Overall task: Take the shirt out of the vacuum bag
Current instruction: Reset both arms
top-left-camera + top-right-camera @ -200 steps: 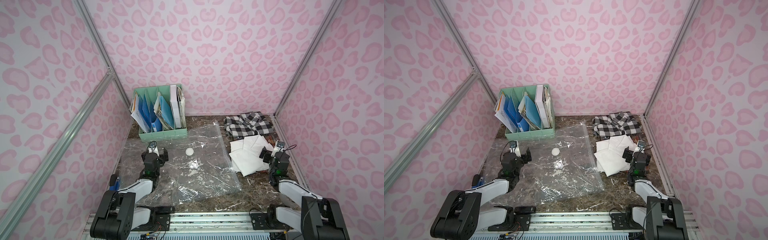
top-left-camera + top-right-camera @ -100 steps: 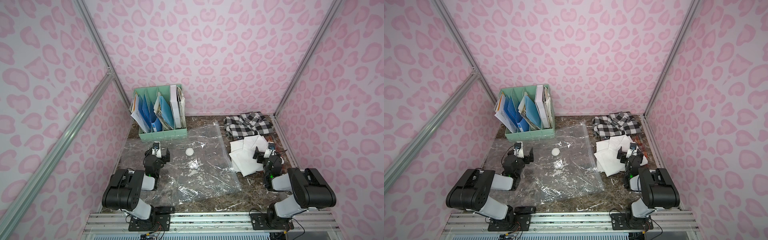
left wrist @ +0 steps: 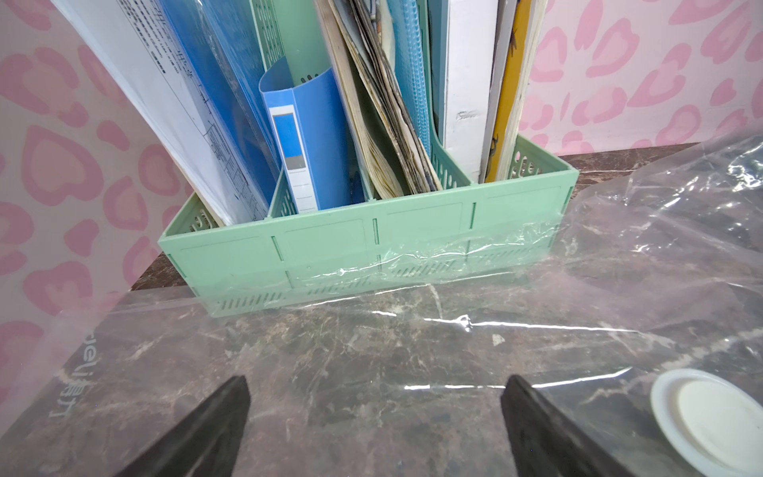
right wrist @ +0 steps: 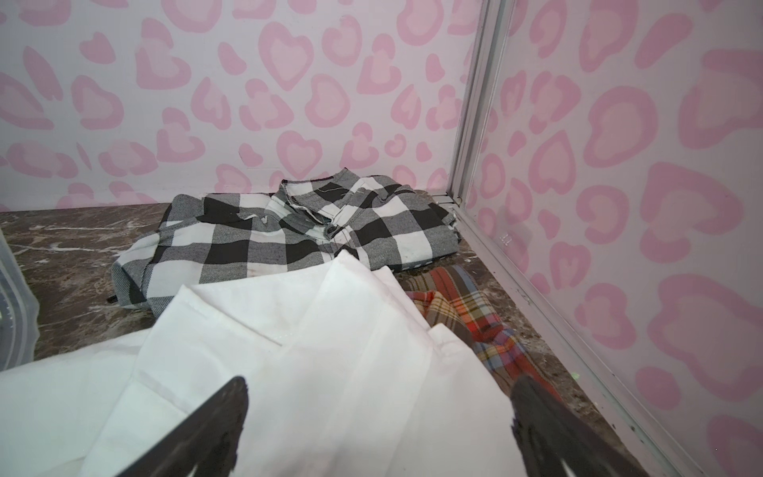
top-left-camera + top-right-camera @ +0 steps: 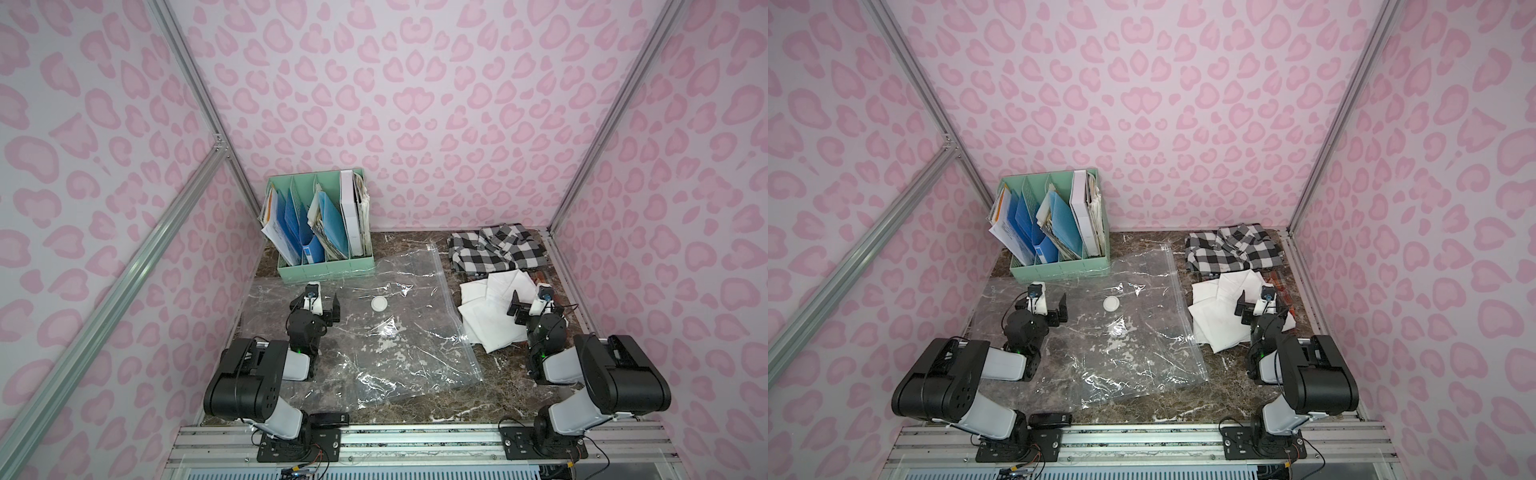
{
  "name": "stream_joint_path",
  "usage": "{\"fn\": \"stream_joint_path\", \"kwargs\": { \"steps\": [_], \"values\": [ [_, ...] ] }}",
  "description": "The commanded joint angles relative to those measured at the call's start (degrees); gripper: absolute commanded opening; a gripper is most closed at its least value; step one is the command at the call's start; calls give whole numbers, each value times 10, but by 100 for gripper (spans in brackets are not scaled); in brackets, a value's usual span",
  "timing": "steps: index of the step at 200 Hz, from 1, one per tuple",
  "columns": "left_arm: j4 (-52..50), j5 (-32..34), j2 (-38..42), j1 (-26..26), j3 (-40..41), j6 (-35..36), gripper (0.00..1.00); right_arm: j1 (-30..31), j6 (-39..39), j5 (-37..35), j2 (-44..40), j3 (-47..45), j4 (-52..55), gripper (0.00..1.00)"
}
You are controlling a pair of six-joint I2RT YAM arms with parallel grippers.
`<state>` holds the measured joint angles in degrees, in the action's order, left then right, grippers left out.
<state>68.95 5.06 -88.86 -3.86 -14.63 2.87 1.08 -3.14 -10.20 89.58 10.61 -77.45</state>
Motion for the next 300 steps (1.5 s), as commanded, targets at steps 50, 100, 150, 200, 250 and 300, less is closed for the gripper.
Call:
{"fn": "stream_joint_path", "kwargs": {
  "steps": [50,100,150,200,250,300],
  "values": [
    [19,-5,2,0,1,-3,97,0,2,3,2,0,-27,100],
    [20,-5,2,0,1,-3,97,0,2,4,1,0,-27,100],
    [20,-115,8,10,5,29,97,-27,60,257,-6,-42,-96,100],
    [7,-45,2,13,-5,-3,97,-28,-25,31,0,-48,-110,100],
    [7,-46,2,13,-6,-3,97,-20,-13,33,-1,-14,-46,100],
    [7,-46,3,13,-5,-3,97,-7,-1,18,-1,-1,-25,100]
  ]
}}
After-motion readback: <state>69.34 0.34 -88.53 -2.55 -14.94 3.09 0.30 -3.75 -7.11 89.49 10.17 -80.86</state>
